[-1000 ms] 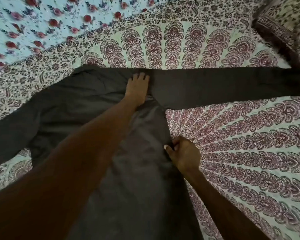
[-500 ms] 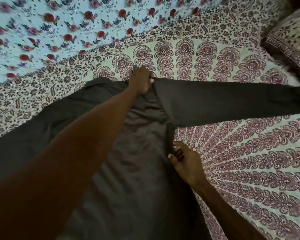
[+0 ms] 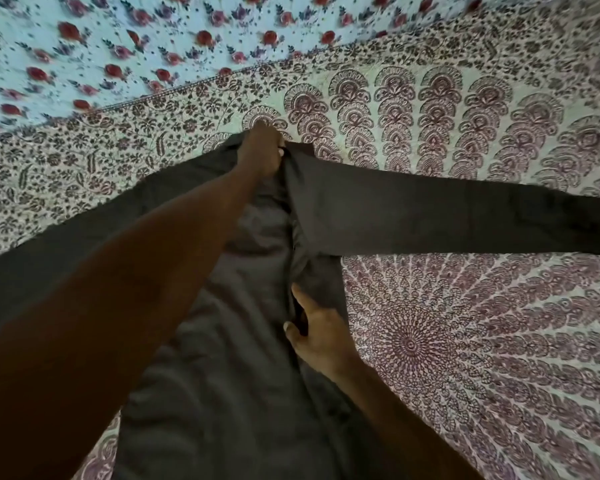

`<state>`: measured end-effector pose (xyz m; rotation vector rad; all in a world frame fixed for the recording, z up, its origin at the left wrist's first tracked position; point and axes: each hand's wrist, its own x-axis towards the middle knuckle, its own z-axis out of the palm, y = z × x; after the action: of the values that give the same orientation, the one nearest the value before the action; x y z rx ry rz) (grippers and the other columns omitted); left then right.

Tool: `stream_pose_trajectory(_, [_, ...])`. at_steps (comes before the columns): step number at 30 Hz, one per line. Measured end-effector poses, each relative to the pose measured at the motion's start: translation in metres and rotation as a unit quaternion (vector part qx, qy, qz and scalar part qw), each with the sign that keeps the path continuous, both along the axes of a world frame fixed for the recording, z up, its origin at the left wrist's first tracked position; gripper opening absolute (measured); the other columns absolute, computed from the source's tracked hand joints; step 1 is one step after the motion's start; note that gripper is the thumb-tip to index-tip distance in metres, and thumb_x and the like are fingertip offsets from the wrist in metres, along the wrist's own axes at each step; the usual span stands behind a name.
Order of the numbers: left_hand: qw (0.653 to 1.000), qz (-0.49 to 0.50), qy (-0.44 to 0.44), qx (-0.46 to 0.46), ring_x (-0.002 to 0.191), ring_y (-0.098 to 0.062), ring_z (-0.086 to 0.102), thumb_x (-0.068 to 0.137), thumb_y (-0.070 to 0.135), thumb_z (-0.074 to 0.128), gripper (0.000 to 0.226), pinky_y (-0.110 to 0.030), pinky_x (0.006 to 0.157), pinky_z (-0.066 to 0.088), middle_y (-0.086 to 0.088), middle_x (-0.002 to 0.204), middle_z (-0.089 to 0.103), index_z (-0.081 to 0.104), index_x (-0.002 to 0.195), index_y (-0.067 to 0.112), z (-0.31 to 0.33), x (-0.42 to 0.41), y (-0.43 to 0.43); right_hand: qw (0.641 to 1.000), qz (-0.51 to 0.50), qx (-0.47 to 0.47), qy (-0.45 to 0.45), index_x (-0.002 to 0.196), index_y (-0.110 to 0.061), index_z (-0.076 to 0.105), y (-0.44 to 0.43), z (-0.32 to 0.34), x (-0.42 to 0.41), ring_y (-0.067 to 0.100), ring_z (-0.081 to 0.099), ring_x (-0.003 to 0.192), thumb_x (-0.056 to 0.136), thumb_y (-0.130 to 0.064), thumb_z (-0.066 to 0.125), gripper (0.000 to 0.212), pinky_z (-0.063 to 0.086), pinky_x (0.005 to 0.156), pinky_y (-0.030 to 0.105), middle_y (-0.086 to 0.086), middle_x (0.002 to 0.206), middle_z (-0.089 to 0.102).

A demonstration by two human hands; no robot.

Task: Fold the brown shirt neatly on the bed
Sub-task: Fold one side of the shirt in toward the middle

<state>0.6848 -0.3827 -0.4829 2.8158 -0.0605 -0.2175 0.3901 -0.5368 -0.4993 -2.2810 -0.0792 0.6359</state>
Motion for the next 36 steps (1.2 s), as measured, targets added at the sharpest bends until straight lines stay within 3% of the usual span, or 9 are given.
stream_pose_trajectory(3, [1.0, 0.01, -0.009, -0.013, 0.103, -0.04, 0.062, 0.082, 0.007, 0.057, 0.019, -0.045, 0.088, 0.052, -0.022, 0.107, 0.067, 0.068, 0.096, 0.002, -0.007, -0.003, 0.003, 1.0, 0.007, -0.008, 0.023, 0.149, -0.039, 0.014, 0.015, -0.008, 0.002, 0.034, 0.065, 0.096, 0.086, -0.045, 0.051, 0.073, 0.054, 0.086, 0.043, 0.012, 0.096, 0.069])
stream_pose_trajectory(6, [0.997, 0.064, -0.03, -0.025, 0.111, -0.04, 0.059, 0.086, 0.005, 0.05, 0.03, -0.043, 0.094, 0.047, -0.022, 0.115, 0.065, 0.067, 0.11, 0.003, -0.011, -0.001, 0.002, 0.999, 0.019, -0.001, 0.027, 0.149, -0.039, 0.017, 0.023, -0.007, 0.004, 0.033, 0.064, 0.099, 0.089, -0.04, 0.053, 0.071, 0.052, 0.091, 0.04, 0.012, 0.098, 0.069])
stream_pose_trajectory(10, [0.986, 0.136, 0.028, -0.088, 0.117, -0.037, 0.057, 0.088, 0.007, 0.049, 0.034, -0.039, 0.1, 0.044, -0.021, 0.122, 0.064, 0.065, 0.117, 0.001, -0.02, 0.0, 0.008, 0.998, 0.043, -0.024, 0.027, 0.151, -0.034, 0.016, 0.028, -0.011, 0.001, 0.036, 0.062, 0.107, 0.09, -0.045, 0.052, 0.072, 0.05, 0.094, 0.042, 0.013, 0.11, 0.069])
stream_pose_trajectory(16, [0.937, 0.263, 0.023, -0.227, 0.125, -0.033, 0.05, 0.089, 0.017, 0.06, 0.061, -0.029, 0.101, 0.039, -0.019, 0.137, 0.049, 0.032, 0.141, 0.004, -0.005, -0.054, -0.006, 0.999, 0.029, -0.041, 0.019, 0.148, -0.035, 0.024, 0.019, -0.005, -0.018, 0.028, 0.062, 0.11, 0.088, -0.058, 0.05, 0.069, 0.05, 0.092, 0.039, 0.003, 0.115, 0.069])
stream_pose_trajectory(20, [0.943, 0.246, 0.12, -0.191, 0.11, -0.036, 0.061, 0.087, 0.039, 0.06, 0.043, -0.036, 0.091, 0.05, -0.018, 0.116, 0.066, 0.056, 0.115, 0.007, -0.015, -0.139, -0.016, 0.998, -0.01, -0.065, 0.025, 0.132, -0.034, 0.047, 0.005, 0.002, -0.049, 0.026, 0.066, 0.103, 0.084, -0.059, 0.056, 0.055, 0.052, 0.082, 0.034, 0.001, 0.106, 0.071])
stream_pose_trajectory(22, [0.951, 0.225, 0.16, -0.138, 0.109, -0.037, 0.061, 0.085, 0.05, 0.058, 0.045, -0.037, 0.089, 0.05, -0.017, 0.112, 0.067, 0.063, 0.107, 0.011, -0.016, -0.187, -0.021, 0.994, -0.01, -0.1, 0.03, 0.125, -0.032, 0.054, -0.004, 0.004, -0.069, 0.029, 0.066, 0.101, 0.081, -0.062, 0.057, 0.053, 0.05, 0.079, 0.033, 0.003, 0.105, 0.072])
stream_pose_trajectory(24, [0.957, 0.212, 0.167, -0.11, 0.109, -0.037, 0.06, 0.084, 0.053, 0.059, 0.048, -0.039, 0.087, 0.05, -0.015, 0.113, 0.066, 0.059, 0.11, 0.013, -0.008, -0.233, -0.026, 0.991, -0.007, -0.13, 0.032, 0.124, -0.031, 0.056, -0.014, 0.008, -0.09, 0.031, 0.066, 0.1, 0.081, -0.062, 0.057, 0.053, 0.05, 0.078, 0.034, 0.006, 0.105, 0.072])
stream_pose_trajectory(29, [0.969, 0.185, 0.105, -0.126, 0.101, -0.037, 0.063, 0.084, 0.034, 0.068, 0.048, -0.045, 0.084, 0.052, -0.011, 0.113, 0.063, 0.036, 0.116, 0.017, 0.006, -0.331, -0.03, 0.99, 0.013, -0.142, 0.019, 0.127, -0.027, 0.052, -0.035, 0.027, -0.151, 0.029, 0.066, 0.096, 0.086, -0.048, 0.057, 0.046, 0.05, 0.077, 0.033, 0.005, 0.105, 0.07])
stream_pose_trajectory(36, [0.957, 0.207, 0.137, -0.151, 0.094, -0.035, 0.065, 0.085, 0.029, 0.062, 0.037, -0.044, 0.084, 0.053, -0.01, 0.1, 0.068, 0.037, 0.109, 0.019, -0.001, -0.406, -0.027, 0.983, 0.049, -0.175, -0.006, 0.129, -0.033, 0.049, -0.026, 0.054, -0.227, 0.027, 0.067, 0.088, 0.089, -0.037, 0.054, 0.041, 0.052, 0.074, 0.035, 0.004, 0.104, 0.067])
